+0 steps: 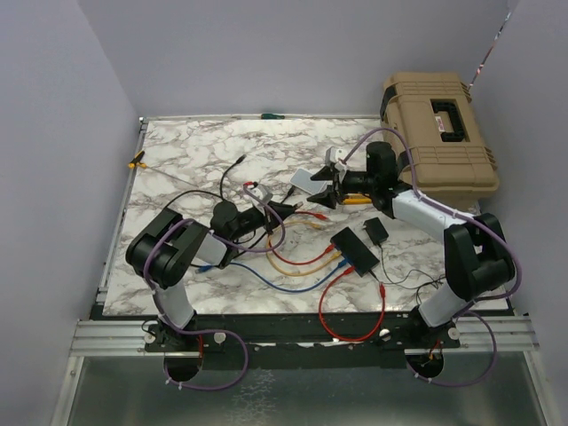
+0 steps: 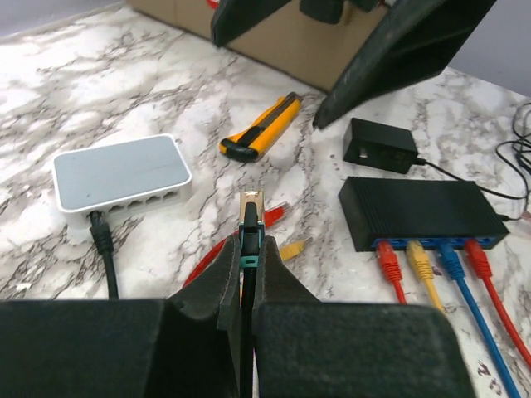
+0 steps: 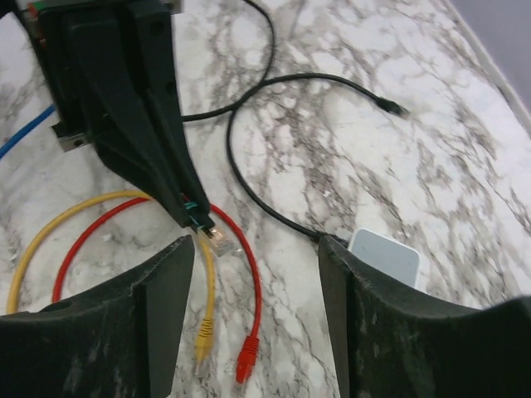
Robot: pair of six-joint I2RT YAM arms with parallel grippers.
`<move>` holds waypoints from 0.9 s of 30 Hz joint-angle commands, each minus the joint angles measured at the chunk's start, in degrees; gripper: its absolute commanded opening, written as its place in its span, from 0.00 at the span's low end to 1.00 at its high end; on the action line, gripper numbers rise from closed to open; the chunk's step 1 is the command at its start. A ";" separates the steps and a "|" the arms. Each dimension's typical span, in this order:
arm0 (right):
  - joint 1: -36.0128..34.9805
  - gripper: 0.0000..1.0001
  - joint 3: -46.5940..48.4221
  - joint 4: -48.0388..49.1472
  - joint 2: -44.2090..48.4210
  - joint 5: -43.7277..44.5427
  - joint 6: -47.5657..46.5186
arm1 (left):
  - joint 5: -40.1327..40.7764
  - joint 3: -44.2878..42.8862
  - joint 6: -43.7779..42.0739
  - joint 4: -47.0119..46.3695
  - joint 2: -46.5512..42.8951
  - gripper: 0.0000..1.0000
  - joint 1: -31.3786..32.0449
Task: Insert the plug into the switch port
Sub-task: Pick up the connector from the center of the board.
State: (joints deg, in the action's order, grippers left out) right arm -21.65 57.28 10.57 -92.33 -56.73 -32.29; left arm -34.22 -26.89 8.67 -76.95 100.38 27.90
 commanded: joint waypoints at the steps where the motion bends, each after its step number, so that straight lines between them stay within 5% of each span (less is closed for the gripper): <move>1: 2.85 0.67 -2.03 17.83 -3.53 8.45 20.29 | 8.22 -1.81 1.18 -0.29 2.70 0.00 0.51; 11: 6.00 0.66 7.04 19.15 -16.34 24.01 40.53 | 18.15 -4.37 -0.93 -0.22 9.73 0.00 2.35; 27: 6.00 0.57 21.27 11.08 -31.78 24.38 50.32 | 27.54 -8.34 0.92 2.23 14.69 0.00 4.64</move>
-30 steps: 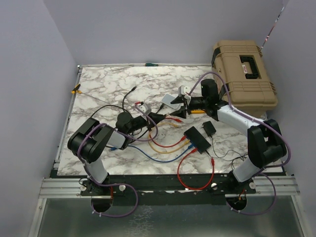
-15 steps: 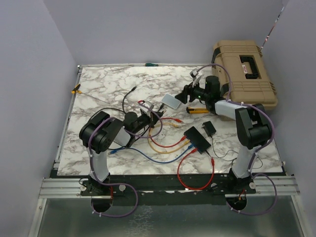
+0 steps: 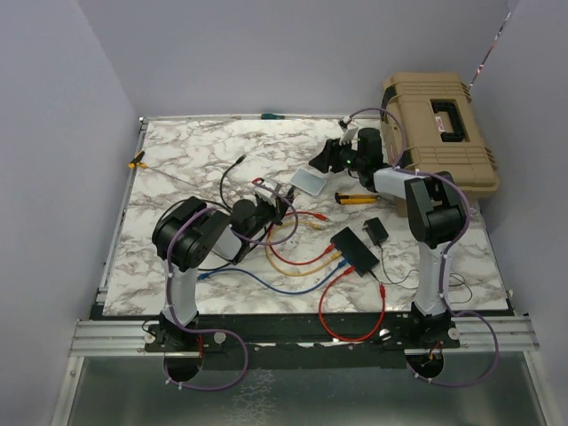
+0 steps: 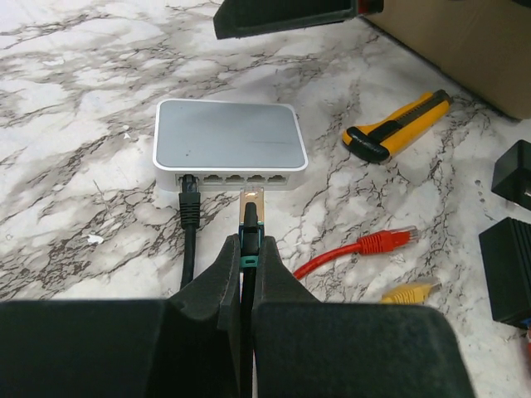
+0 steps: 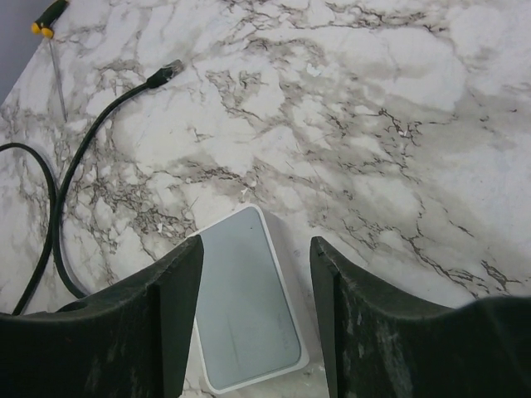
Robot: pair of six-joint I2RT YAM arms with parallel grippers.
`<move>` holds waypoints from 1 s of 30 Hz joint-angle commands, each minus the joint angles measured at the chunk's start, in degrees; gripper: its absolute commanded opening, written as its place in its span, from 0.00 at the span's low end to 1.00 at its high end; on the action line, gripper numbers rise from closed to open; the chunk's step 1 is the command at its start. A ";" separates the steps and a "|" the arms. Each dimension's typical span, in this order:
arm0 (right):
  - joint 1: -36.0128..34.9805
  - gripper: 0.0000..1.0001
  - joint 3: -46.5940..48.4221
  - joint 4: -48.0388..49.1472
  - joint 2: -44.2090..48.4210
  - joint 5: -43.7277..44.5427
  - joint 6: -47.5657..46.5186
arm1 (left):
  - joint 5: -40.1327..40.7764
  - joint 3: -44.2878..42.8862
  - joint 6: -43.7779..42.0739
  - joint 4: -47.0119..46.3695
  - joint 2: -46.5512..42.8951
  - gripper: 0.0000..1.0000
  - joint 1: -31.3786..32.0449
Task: Insert the plug into the switch port
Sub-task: Pick up the connector from the center of the board.
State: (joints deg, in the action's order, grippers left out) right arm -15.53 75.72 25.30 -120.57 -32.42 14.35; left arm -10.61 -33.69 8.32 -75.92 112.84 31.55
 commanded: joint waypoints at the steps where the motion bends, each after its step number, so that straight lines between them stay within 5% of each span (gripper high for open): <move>1: -0.12 0.57 3.50 -4.02 -4.35 -0.26 4.17 | 4.32 -1.69 1.53 1.21 2.74 0.00 1.15; 30: -0.99 0.43 6.19 -2.35 -13.62 -16.27 7.11 | 16.11 -3.89 1.43 1.21 7.43 0.00 5.14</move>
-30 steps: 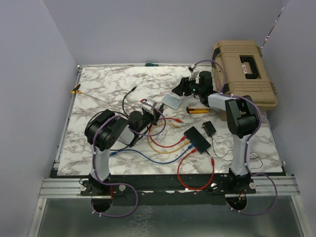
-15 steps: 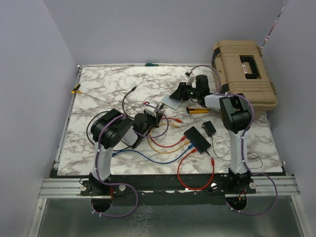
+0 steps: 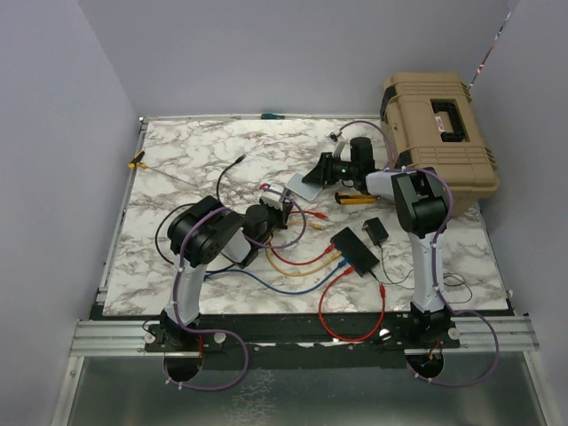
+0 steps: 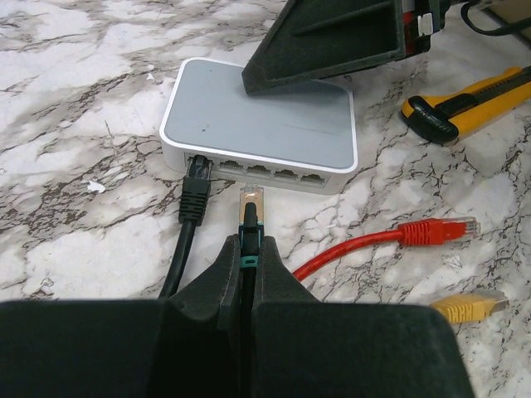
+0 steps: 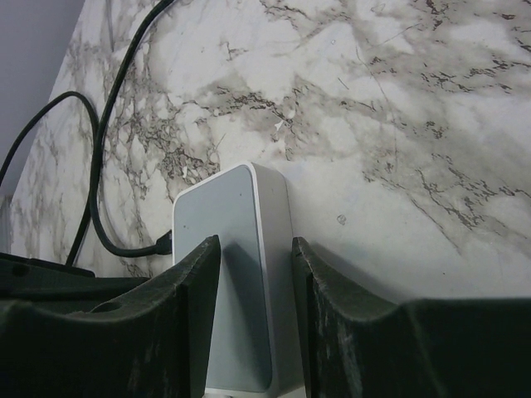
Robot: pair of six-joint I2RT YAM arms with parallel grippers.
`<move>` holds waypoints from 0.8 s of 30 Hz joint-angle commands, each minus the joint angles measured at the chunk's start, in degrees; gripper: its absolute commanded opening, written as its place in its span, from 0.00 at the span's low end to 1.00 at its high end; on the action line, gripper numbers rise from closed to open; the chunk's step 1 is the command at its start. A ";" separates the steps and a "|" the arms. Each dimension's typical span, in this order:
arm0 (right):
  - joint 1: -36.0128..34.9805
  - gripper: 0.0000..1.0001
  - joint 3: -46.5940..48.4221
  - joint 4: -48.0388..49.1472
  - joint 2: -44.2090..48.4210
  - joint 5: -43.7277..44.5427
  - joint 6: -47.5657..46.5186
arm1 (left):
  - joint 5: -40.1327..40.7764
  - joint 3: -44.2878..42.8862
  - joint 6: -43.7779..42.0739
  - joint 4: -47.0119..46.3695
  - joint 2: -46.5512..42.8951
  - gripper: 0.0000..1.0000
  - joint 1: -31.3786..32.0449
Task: Insert the plug into the switch port
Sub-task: Pick up the connector from the center of the board.
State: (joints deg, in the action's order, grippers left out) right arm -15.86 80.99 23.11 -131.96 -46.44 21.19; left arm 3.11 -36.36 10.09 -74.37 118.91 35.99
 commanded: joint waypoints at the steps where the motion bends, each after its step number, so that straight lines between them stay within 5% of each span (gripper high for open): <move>1: -0.67 0.43 0.90 -0.07 -2.25 -2.38 0.28 | 2.32 -1.44 -0.41 -0.27 1.52 0.00 0.73; 24: -1.93 0.41 2.49 -1.71 -3.38 -8.84 -4.10 | 1.35 -0.22 -4.35 -0.25 -0.26 0.00 1.80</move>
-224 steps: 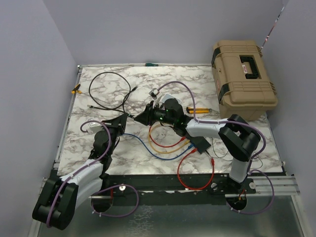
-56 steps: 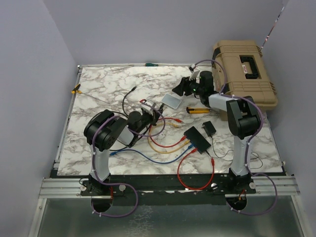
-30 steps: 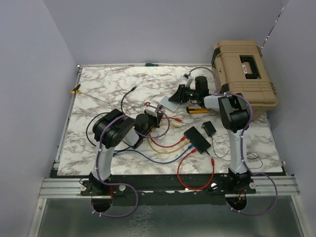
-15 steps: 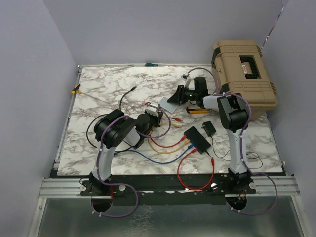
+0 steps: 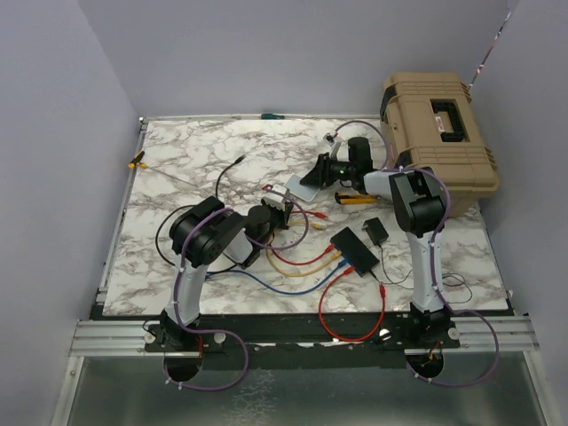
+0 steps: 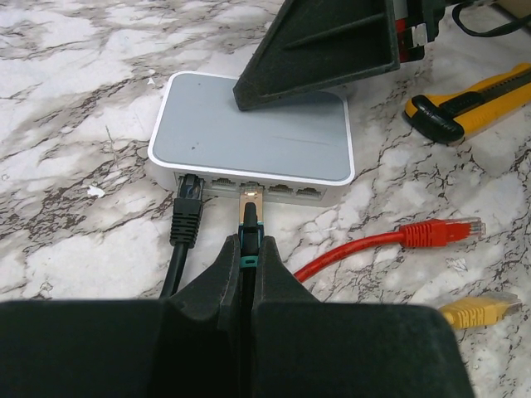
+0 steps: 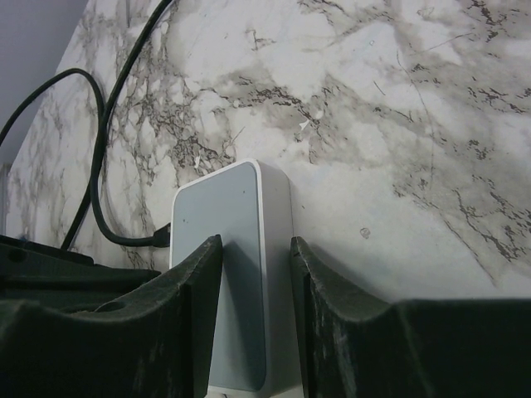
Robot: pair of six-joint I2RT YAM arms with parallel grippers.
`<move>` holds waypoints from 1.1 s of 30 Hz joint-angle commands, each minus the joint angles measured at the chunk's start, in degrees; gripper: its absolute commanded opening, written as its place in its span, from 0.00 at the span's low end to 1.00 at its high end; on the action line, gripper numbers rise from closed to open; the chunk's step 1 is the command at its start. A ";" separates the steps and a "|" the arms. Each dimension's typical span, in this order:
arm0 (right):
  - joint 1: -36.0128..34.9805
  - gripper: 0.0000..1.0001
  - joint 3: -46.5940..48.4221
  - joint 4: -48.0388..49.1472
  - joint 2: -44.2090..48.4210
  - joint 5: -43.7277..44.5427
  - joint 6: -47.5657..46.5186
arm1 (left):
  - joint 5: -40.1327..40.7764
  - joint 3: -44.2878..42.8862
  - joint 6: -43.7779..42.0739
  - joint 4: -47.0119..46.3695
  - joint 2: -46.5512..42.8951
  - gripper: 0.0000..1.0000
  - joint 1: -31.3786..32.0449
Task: Insert the plug into the switch port
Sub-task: Pick up the connector from the center of the board, then insert the connector into the switch port.
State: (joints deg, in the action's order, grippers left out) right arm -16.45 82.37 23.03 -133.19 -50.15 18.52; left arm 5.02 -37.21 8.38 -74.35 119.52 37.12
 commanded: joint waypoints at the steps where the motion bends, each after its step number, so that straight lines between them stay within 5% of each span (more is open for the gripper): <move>1: -1.41 0.41 1.17 -1.66 -2.16 -5.58 -1.72 | -0.66 0.72 -3.05 -0.27 -0.94 0.00 0.67; 25: -2.87 0.40 3.93 -5.13 -4.41 -11.90 -5.10 | 16.11 4.96 -6.81 -4.72 -2.68 0.00 5.68; 33: -3.19 0.40 3.77 -5.55 -4.01 -11.96 -5.70 | 13.63 5.95 -6.88 -6.96 -2.96 0.00 5.68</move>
State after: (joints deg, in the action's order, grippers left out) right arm -18.06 85.71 20.78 -135.68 -57.91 13.30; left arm 18.46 -32.27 1.39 -77.52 118.13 42.76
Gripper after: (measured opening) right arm 0.405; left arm 0.030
